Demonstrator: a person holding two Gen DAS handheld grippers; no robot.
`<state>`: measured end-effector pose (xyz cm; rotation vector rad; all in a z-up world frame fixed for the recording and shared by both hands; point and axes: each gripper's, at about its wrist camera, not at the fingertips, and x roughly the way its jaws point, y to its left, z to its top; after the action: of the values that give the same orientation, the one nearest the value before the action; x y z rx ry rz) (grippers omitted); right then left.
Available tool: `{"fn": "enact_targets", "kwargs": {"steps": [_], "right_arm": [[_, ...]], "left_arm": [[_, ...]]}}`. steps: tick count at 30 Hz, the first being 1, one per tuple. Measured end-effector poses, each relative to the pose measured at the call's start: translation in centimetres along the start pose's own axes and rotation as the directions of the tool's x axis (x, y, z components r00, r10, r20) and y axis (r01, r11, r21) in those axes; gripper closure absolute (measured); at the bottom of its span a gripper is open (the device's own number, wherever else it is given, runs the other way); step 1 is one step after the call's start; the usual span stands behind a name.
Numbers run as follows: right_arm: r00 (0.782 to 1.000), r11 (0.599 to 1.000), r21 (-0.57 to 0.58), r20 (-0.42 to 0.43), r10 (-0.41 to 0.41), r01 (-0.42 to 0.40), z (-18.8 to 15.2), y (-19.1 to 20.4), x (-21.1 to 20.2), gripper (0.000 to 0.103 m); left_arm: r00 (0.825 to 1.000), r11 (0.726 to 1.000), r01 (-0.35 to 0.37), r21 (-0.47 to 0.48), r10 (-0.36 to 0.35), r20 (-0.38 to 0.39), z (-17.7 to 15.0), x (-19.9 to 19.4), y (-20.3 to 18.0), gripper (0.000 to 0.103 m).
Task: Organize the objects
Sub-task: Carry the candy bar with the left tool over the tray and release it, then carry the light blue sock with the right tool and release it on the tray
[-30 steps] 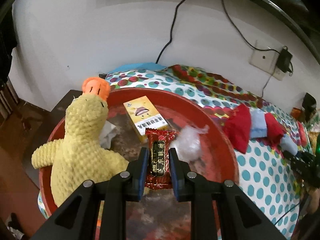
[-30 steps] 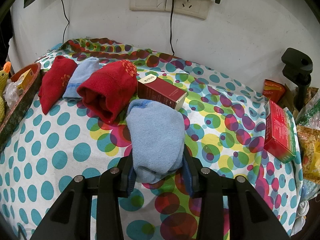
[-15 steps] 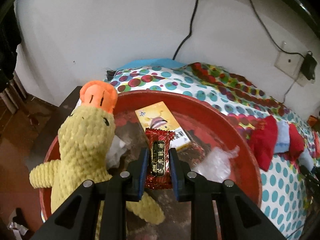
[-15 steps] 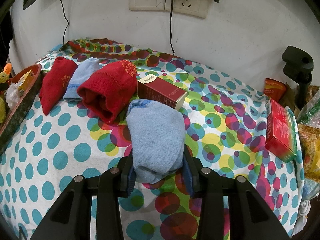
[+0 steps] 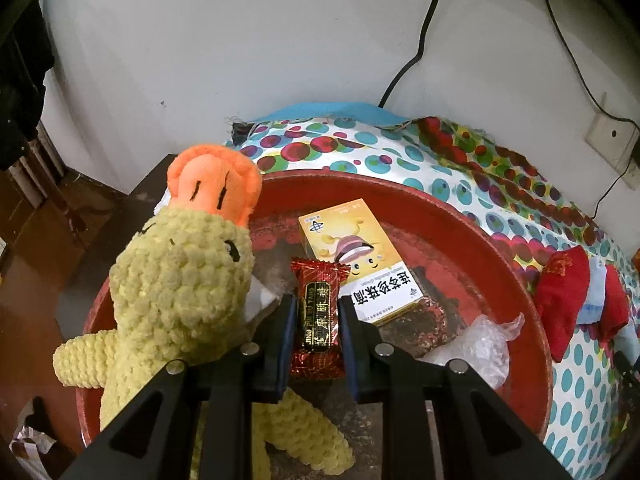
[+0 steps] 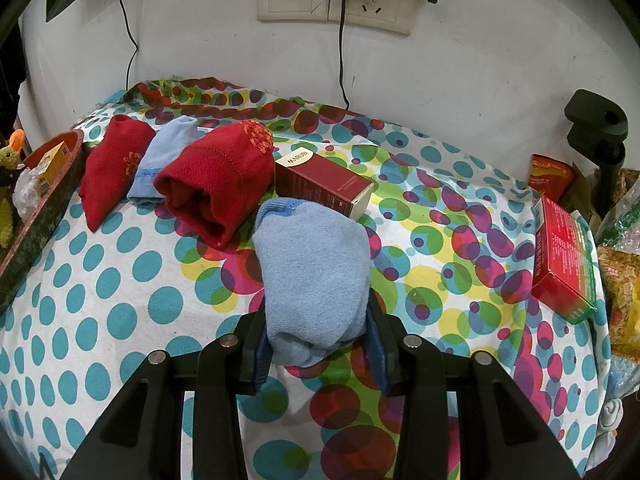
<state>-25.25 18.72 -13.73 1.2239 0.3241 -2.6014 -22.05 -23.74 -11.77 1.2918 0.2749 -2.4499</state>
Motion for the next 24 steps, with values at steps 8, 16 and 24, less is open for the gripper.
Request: {"fn": "enact_targets", "kwargs": {"steps": [8,16,24], "right_arm": [[1.000,1.000,0.000,0.000,0.002,-0.002,0.0,0.0,0.0,0.064],[1.000,1.000,0.001,0.001,0.004,-0.004,0.0,-0.2,0.0,0.064],[0.999,0.999,0.016,0.003,0.032,-0.032,-0.1,-0.3,0.1,0.065]], "left_arm": [[0.998,0.997,-0.068,0.023,0.068,0.004,-0.1,0.2,-0.4,0.080],[0.999,0.998,-0.044,0.041,0.043,0.015,-0.9,-1.5,-1.3,0.072],[0.998,0.994,0.056,0.095,-0.058,0.011,-4.5,-4.4,-3.8,0.070]]}}
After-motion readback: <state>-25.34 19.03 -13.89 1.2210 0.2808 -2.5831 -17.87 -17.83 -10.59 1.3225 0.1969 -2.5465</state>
